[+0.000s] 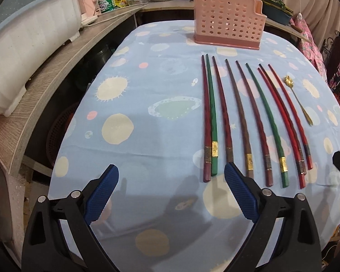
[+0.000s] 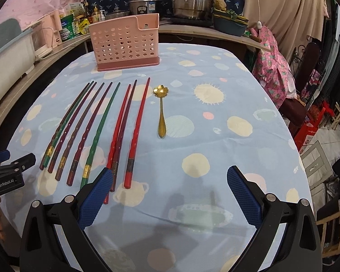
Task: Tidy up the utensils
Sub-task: 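Lower left tool onto a dark red chopstick while right tool lowers onto gold spoon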
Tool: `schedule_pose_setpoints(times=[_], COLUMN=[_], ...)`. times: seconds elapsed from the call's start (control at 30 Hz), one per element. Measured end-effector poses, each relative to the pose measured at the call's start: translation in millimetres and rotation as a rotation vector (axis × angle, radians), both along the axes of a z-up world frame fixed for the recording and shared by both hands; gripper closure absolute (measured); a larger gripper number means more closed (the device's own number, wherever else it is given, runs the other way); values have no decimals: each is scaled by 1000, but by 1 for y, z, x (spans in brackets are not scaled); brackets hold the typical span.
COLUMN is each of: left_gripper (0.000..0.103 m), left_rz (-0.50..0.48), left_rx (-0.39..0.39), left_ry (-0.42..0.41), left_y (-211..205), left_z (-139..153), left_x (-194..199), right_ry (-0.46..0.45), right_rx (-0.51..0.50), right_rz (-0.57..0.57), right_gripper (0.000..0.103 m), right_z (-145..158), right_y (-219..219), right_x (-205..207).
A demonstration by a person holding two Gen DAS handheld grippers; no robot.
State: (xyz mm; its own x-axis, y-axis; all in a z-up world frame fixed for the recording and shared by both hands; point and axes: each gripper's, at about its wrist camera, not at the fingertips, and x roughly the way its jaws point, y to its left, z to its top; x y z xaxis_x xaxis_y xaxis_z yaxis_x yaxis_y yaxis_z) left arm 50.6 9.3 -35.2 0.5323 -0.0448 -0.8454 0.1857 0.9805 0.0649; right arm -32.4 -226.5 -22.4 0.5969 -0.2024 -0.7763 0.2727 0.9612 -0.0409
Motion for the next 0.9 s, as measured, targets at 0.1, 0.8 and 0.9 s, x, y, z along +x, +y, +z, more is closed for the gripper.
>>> schedule_pose_setpoints(times=[0.1,0.8,0.9], left_gripper=[17,22,24], left_rz=[-6,6,3], left_rx=[5,-15,-5], left_ry=[18,44,35], left_y=[-2,0,-5], left_z=[-9,-18,-20], left_x=[9,28,31], right_ry=[8,25,29], right_rx=[2,6,10], right_rz=[-5,-15,-15], right_gripper=[7,7,7], right_z=[-3,-9,-11], right_y=[-5,-18,-20], right_x=[10,36,41])
